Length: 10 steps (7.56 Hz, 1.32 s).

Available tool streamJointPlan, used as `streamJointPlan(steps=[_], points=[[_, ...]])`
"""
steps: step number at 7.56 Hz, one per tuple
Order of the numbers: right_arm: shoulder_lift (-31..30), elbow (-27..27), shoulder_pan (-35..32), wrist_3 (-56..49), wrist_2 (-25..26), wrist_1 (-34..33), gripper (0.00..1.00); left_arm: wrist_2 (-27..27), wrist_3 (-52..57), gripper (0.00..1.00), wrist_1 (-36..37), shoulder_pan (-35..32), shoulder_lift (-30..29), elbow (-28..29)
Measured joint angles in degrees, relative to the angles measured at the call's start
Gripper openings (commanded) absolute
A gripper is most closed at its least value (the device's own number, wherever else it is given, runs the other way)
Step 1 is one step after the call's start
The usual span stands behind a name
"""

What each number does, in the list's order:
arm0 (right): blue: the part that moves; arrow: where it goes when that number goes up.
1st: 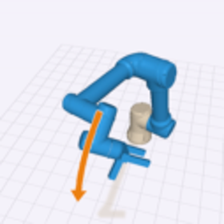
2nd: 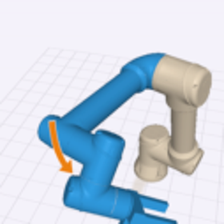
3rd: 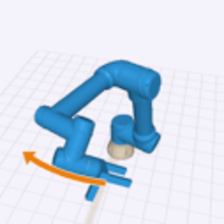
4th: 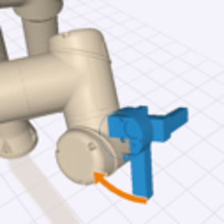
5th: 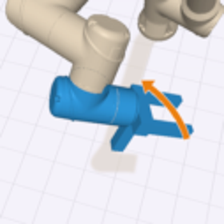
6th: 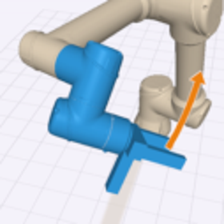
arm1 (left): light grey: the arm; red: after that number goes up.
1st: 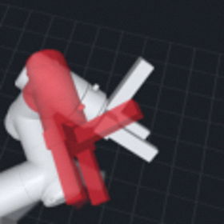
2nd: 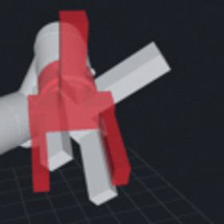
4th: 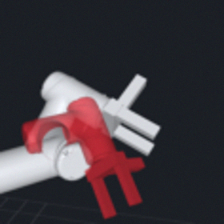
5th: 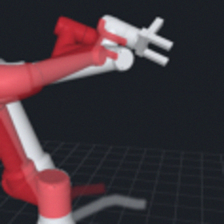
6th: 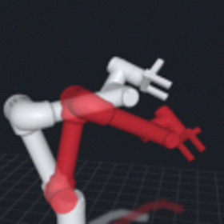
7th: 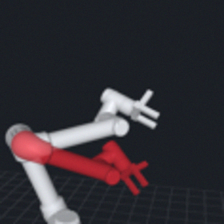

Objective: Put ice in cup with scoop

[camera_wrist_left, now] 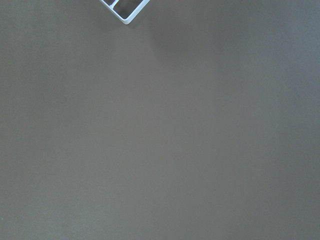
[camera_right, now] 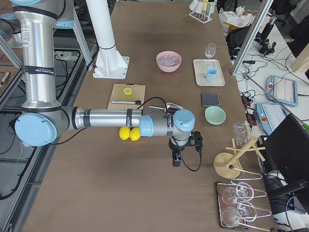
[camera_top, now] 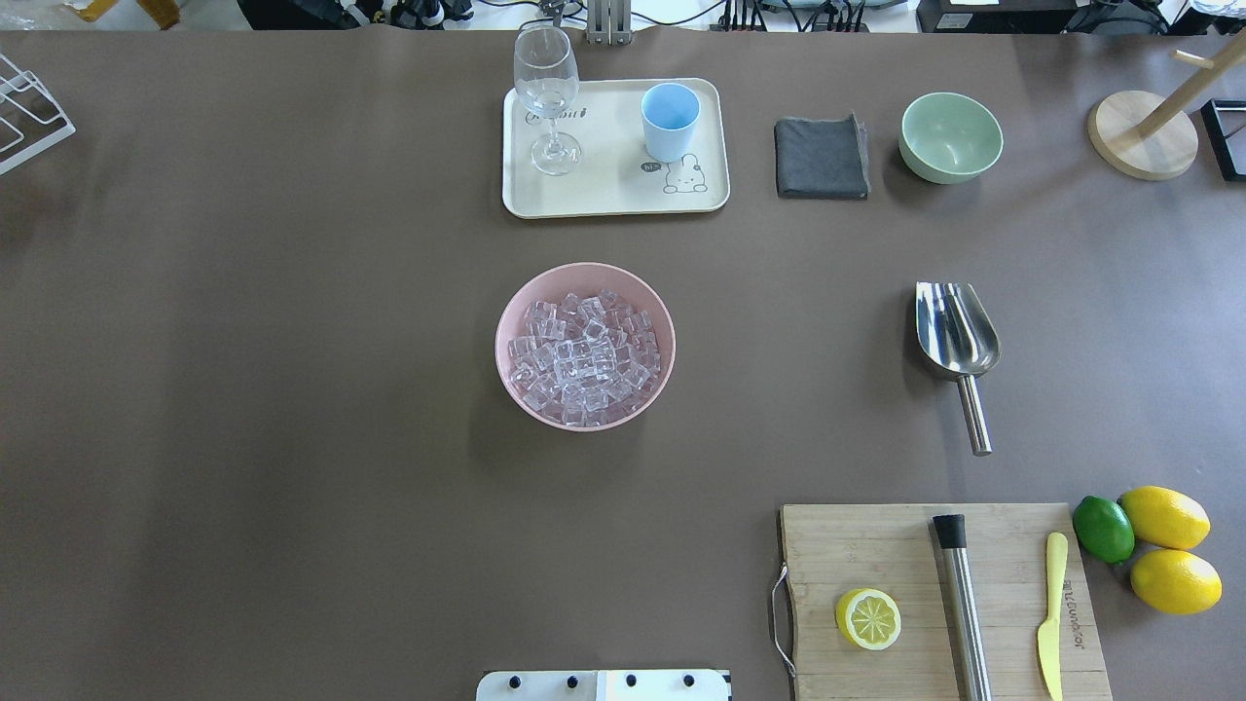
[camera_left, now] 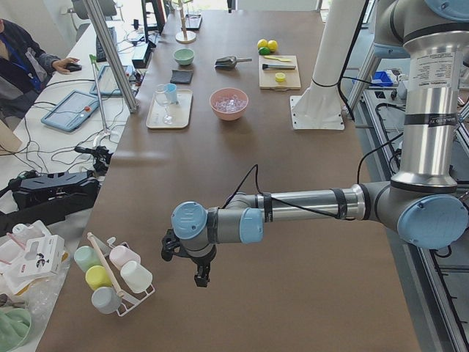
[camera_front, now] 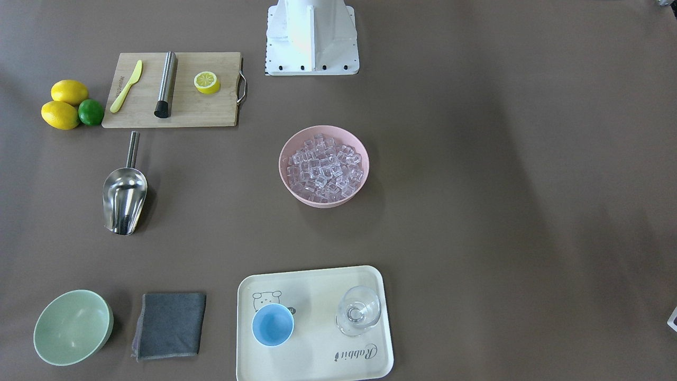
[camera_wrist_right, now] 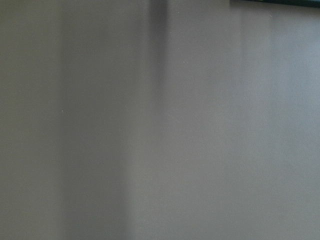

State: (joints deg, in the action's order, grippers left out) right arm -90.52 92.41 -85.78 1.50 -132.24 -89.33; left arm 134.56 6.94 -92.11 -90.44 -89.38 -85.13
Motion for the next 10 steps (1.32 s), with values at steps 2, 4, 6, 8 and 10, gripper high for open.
streamJointPlan(steps=[2,4,6,8,10], points=[[0.1,0.0,0.0,0.0,0.2,0.0,0.99,0.0,0.0,0.98,0.0,0.0,0.0,0.0],[0.3,0.0,0.0,0.1,0.6,-0.1,1.00,0.0,0.0,0.98,0.0,0.1,0.0,0.0],[0.2,0.1,0.1,0.4,0.5,0.0,0.99,-0.2,0.0,0.98,0.0,0.1,-0.3,-0.1],[0.2,1.4,0.3,0.7,0.2,-0.2,0.99,-0.3,-0.1,0.98,-0.1,0.0,-0.8,-0.7],[0.1,3.8,2.3,4.2,-0.7,-0.4,1.00,-0.2,0.0,0.98,-0.4,-0.3,-0.3,-0.4]])
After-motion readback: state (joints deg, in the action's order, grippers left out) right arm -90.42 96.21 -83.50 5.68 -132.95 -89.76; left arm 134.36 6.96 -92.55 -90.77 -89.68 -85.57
